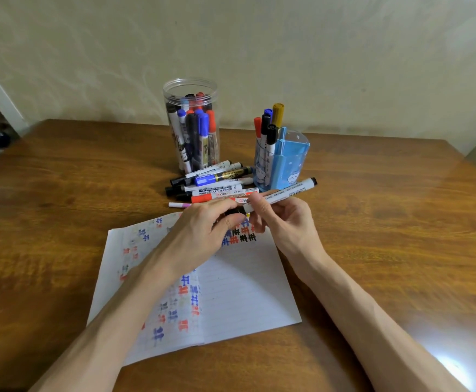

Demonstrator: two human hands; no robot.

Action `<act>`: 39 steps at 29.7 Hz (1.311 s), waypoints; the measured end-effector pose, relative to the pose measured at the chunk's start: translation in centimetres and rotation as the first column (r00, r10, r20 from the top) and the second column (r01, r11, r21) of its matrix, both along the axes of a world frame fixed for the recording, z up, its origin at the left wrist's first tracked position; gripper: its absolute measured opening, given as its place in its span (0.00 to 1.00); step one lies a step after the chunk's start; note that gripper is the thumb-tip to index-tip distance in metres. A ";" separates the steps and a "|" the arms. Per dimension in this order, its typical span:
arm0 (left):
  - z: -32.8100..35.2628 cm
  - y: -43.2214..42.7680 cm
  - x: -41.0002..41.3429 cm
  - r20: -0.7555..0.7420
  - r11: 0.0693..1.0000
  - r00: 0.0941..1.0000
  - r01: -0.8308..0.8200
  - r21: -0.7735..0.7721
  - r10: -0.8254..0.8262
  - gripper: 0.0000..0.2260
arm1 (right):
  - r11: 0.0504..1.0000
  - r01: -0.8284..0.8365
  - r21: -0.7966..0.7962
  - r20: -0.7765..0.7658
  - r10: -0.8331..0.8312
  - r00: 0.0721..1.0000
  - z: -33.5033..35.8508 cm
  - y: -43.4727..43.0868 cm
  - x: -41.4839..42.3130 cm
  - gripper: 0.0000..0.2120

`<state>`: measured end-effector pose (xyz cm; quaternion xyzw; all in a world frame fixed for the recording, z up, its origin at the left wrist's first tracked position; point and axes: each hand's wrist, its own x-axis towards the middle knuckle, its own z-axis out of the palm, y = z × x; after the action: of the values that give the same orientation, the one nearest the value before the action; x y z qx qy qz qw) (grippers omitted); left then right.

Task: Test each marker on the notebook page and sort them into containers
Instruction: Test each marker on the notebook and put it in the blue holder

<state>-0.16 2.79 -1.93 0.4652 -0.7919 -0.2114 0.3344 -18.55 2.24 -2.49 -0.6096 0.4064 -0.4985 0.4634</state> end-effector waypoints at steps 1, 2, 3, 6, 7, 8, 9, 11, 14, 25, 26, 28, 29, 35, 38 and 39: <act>0.0 0.0 0.2 0.001 0.999 1.000 0.002 0.034 -0.002 0.09 | 1.000 0.010 0.005 0.010 -0.010 1.000 0.2 0.0 0.0 0.11; 0.2 -0.1 0.8 -0.010 0.997 1.000 -0.001 0.074 0.002 0.09 | 0.998 0.056 0.026 0.040 -0.057 0.998 0.5 -0.1 -0.4 0.13; 0.5 -0.2 1.7 -0.043 0.994 0.999 -0.021 0.108 0.026 0.10 | 0.989 0.138 0.060 0.085 -0.142 0.986 0.7 -0.5 -1.3 0.16; 1.4 -0.8 5.1 -0.231 0.978 0.960 -0.119 0.170 0.157 0.12 | 0.920 0.378 0.103 0.160 -0.390 0.907 1.1 -2.0 -5.2 0.21; 1.5 -1.0 5.6 -0.244 0.974 0.953 -0.136 0.180 0.178 0.10 | 0.914 0.389 0.115 0.142 -0.402 0.904 1.0 -2.1 -5.7 0.20; 1.5 -1.1 5.7 -0.237 0.973 0.955 -0.137 0.186 0.179 0.08 | 0.921 0.367 0.132 0.104 -0.381 0.919 0.8 -2.0 -5.5 0.18; 1.4 -1.1 5.3 -0.215 0.974 0.962 -0.132 0.184 0.171 0.07 | 0.933 0.331 0.144 0.055 -0.341 0.938 0.5 -1.9 -4.9 0.16; 0.8 -1.0 4.5 -0.142 0.982 0.980 -0.121 0.143 0.142 0.10 | 0.953 0.263 0.153 -0.026 -0.262 0.965 0.2 -1.4 -3.5 0.15; 0.1 -0.8 4.1 -0.054 0.988 0.992 -0.112 0.102 0.118 0.15 | 0.965 0.207 0.159 -0.082 -0.196 0.977 -0.1 -1.1 -2.8 0.14; -0.7 -1.2 4.0 0.155 0.982 0.979 -0.148 0.114 0.130 0.14 | 0.972 0.232 0.025 -0.244 -0.219 0.945 -0.3 -0.5 -2.8 0.04; -0.7 -1.2 4.0 0.158 0.982 0.979 -0.149 0.115 0.130 0.14 | 0.970 0.241 0.012 -0.253 -0.230 0.940 -0.3 -0.5 -2.7 0.04; -0.7 -1.2 4.0 0.157 0.982 0.979 -0.149 0.119 0.130 0.14 | 0.963 0.267 -0.017 -0.261 -0.262 0.929 -0.5 -0.7 -2.6 0.04; -0.7 -1.2 4.0 0.159 0.981 0.979 -0.151 0.119 0.132 0.14 | 0.962 0.271 -0.028 -0.265 -0.268 0.926 -0.6 -0.7 -2.6 0.04; -0.7 -1.1 4.0 0.160 0.980 0.977 -0.163 0.116 0.143 0.13 | 0.983 0.172 -0.071 -0.317 -0.185 0.930 -0.8 -0.6 -2.6 0.09; -0.6 -1.1 3.9 0.167 0.977 0.974 -0.174 0.123 0.153 0.14 | 0.982 0.165 -0.093 -0.337 -0.187 0.923 -1.0 -0.6 -2.6 0.09; -0.6 -1.1 3.9 0.169 0.977 0.974 -0.175 0.124 0.153 0.15 | 0.982 0.166 -0.095 -0.340 -0.189 0.921 -1.0 -0.7 -2.7 0.09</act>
<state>3.70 1.71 -2.56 0.5665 -0.7583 -0.1998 0.2534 -21.23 1.57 -3.53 -0.6635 0.5189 -0.4358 0.3173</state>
